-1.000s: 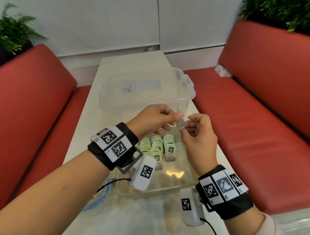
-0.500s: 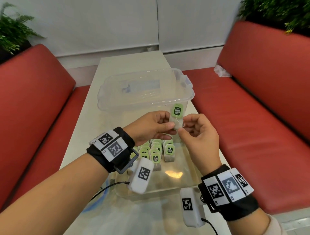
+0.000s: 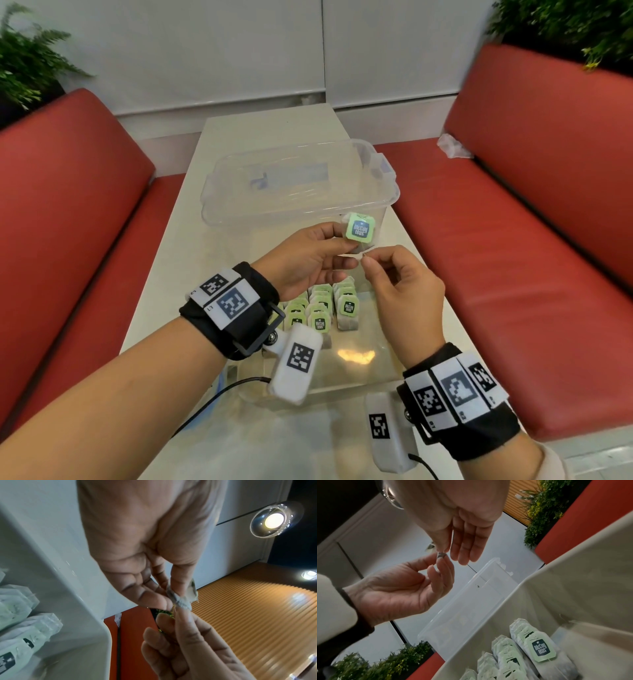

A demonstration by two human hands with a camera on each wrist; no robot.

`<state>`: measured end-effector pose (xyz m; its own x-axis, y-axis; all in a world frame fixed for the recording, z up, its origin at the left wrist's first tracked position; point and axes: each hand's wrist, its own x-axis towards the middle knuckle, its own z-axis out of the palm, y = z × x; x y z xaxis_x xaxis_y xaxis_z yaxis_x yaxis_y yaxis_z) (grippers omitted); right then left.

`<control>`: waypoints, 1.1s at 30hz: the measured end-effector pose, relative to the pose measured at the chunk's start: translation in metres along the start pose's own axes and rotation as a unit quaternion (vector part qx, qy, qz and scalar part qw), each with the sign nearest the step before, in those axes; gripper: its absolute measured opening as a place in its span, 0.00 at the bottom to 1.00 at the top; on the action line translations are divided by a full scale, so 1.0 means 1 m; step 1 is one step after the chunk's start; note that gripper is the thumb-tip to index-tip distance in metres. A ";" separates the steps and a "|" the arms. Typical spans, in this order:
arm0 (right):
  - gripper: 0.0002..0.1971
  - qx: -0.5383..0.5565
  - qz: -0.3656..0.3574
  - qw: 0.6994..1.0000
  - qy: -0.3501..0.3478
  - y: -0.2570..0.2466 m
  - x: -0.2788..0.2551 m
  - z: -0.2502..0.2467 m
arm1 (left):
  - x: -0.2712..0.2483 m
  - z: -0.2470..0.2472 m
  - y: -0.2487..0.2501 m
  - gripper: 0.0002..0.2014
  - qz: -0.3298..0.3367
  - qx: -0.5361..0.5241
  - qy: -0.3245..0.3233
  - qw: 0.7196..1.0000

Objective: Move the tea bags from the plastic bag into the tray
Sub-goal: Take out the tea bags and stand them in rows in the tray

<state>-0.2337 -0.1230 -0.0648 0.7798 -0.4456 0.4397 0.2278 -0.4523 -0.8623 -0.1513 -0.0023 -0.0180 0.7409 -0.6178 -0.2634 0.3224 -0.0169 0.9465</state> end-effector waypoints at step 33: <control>0.36 -0.280 0.192 0.909 -0.240 0.056 -0.019 -0.023 | 0.070 0.003 -0.036 0.06 -0.109 0.617 -0.104 0.772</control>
<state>-0.2490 -0.1576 -0.1156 0.9345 -0.3258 -0.1435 -0.3432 -0.7170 -0.6068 -0.1128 -0.0478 -0.0698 0.5961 -0.6053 -0.5276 -0.4763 -0.7955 0.3745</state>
